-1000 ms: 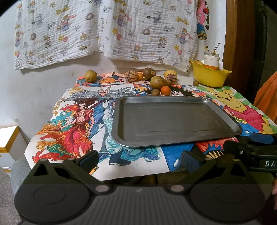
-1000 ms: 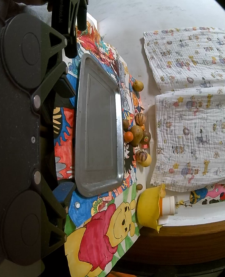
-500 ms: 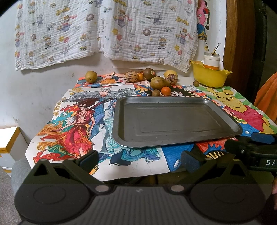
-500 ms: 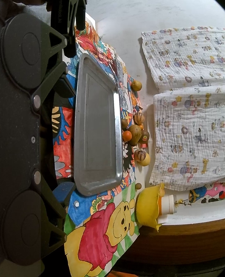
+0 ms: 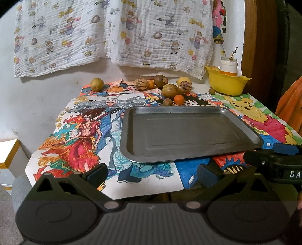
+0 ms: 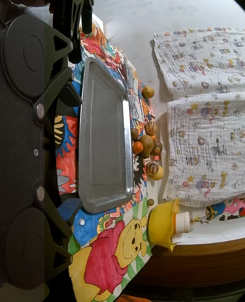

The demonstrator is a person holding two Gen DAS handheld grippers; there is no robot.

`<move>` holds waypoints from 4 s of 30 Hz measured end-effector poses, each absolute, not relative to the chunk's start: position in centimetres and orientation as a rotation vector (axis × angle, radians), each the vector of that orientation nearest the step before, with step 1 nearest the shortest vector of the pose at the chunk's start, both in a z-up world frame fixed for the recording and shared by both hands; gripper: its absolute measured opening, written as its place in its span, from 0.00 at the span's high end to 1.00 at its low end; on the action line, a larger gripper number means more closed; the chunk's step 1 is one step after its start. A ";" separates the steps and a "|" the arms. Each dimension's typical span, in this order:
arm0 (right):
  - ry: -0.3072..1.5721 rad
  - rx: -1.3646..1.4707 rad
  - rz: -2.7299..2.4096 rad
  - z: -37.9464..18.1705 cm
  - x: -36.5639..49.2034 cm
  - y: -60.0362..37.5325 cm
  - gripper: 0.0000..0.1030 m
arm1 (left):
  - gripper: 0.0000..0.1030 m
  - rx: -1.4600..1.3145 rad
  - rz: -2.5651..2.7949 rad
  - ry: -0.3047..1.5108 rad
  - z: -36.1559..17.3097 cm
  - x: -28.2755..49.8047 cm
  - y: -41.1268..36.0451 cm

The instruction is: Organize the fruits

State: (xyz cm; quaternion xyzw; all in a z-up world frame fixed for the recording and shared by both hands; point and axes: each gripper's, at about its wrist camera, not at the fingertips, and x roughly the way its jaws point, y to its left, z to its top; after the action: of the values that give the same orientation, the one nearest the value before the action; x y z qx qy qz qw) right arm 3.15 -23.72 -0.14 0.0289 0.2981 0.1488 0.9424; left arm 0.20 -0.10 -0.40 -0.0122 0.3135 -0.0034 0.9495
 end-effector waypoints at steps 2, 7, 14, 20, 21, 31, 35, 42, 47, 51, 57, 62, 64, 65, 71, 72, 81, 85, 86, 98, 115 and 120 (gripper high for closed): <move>0.599 0.057 0.307 0.0 3.4 -23.5 0.00 | 0.00 -0.015 -0.014 0.632 -0.2 0.3 -0.1; 0.564 0.046 0.299 0.8 3.6 -23.3 0.00 | 0.00 0.000 -0.030 0.617 0.4 0.8 -0.1; 0.522 -0.018 0.285 2.4 5.2 -22.1 0.00 | 0.00 -0.018 -0.038 0.616 1.4 2.7 1.7; 0.517 -0.025 0.314 4.2 8.6 -20.7 0.00 | 0.00 -0.025 -0.005 0.631 3.0 5.9 4.4; 0.516 -0.020 0.322 4.5 9.2 -20.4 0.00 | 0.00 -0.026 0.006 0.636 3.5 6.8 5.1; 0.501 -0.059 0.452 8.1 16.8 -16.4 0.00 | 0.00 -0.007 0.061 0.644 6.6 13.6 9.7; 0.500 -0.115 0.536 9.6 20.9 -14.2 0.00 | 0.00 0.006 0.079 0.645 7.1 16.7 11.5; 0.498 -0.218 0.688 10.5 27.4 -10.1 0.00 | 0.00 -0.020 0.097 0.640 7.2 22.3 14.8; 0.447 -0.341 0.832 9.6 31.0 -7.4 0.00 | 0.00 -0.019 0.086 0.643 6.1 26.3 15.9; 0.415 -0.471 0.878 8.0 33.7 -5.3 0.01 | 0.00 -0.013 0.052 0.644 4.9 29.3 16.2; 0.463 -0.529 0.836 4.6 38.2 -4.0 0.01 | 0.00 -0.015 0.032 0.665 2.5 33.8 17.0; 0.516 -0.571 0.814 1.8 40.9 -3.1 0.07 | 0.00 -0.025 0.036 0.683 0.9 36.5 18.0; 0.525 -0.592 0.814 1.1 41.5 -2.8 0.08 | 0.00 -0.020 0.036 0.685 0.4 37.3 18.2; 0.527 -0.607 0.816 0.8 41.6 -2.5 0.10 | 0.00 -0.018 0.036 0.687 0.2 37.7 18.3; 0.539 -0.707 0.808 -1.1 42.9 -1.3 0.15 | 0.00 -0.007 0.041 0.696 -1.1 40.1 19.2; 0.547 -0.715 0.804 -1.4 43.2 -1.1 0.16 | 0.01 -0.003 0.039 0.699 -1.4 40.5 19.3; 0.585 -0.756 0.791 -3.3 44.9 0.1 0.26 | 0.02 0.017 0.037 0.719 -2.9 42.8 19.4; 0.571 -0.792 0.788 -3.7 45.2 0.9 0.29 | 0.06 0.015 0.054 0.730 -3.3 43.4 19.7; 0.572 -0.798 0.787 -3.7 45.3 1.0 0.32 | 0.07 0.012 0.059 0.732 -3.4 43.5 19.8; 0.616 -0.761 0.792 -4.0 46.5 1.1 0.43 | 0.28 -0.042 0.052 0.750 -4.1 44.5 20.8; 0.616 -0.743 0.792 -3.8 45.8 1.0 0.46 | 0.42 -0.057 -0.019 0.784 -3.6 43.3 18.9; 0.601 -0.707 0.793 -3.3 44.9 0.5 0.47 | 0.42 -0.088 -0.053 0.803 -3.3 42.1 17.9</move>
State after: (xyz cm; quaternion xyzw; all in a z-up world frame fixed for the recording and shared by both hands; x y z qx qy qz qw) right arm 44.88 0.47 -3.28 -0.3318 0.2821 0.3725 0.8195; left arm 42.08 17.91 -3.25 -0.0428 0.3905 -0.0258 0.9192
